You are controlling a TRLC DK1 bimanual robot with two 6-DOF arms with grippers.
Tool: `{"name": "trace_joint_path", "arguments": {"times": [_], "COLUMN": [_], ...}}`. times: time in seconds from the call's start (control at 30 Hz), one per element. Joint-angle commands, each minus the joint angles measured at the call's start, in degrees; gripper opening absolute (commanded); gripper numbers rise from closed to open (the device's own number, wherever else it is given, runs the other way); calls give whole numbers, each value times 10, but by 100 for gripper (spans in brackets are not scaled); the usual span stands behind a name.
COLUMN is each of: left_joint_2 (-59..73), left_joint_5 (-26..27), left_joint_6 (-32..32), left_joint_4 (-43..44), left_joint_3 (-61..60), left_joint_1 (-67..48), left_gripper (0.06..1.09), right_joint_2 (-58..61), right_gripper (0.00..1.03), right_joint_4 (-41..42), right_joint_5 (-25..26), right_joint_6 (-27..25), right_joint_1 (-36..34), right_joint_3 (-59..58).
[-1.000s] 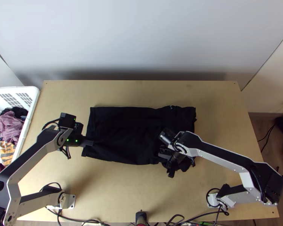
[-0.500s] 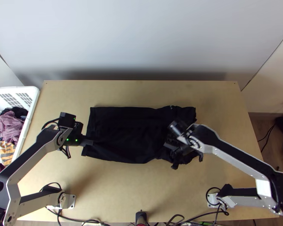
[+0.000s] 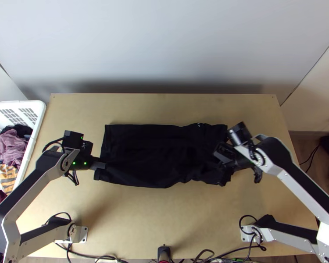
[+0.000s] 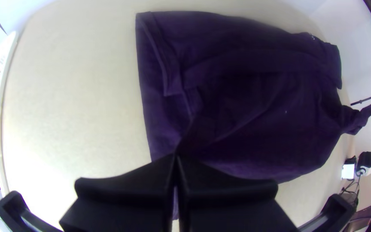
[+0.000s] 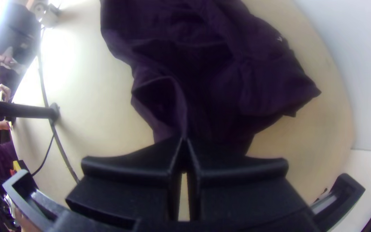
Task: Fold the t-shirt
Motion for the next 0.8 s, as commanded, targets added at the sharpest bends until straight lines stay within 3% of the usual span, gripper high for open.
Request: {"name": "trace_joint_path", "arguments": {"times": [0.0,0.77], "left_joint_2": [-25,-133], "left_joint_5": [0,5], "left_joint_6": [8,9], "left_joint_4": [-15,-86], "left_joint_3": [-2,4], "left_joint_1": [15,27], "left_gripper": [9,9], "right_joint_2": [-33,-92], "right_gripper": [3,3], "right_joint_4": [-25,-63], "right_joint_5": [0,11], "right_joint_6": [-5,27], "right_joint_1": [-40,-56], "right_joint_3": [15,136]}}
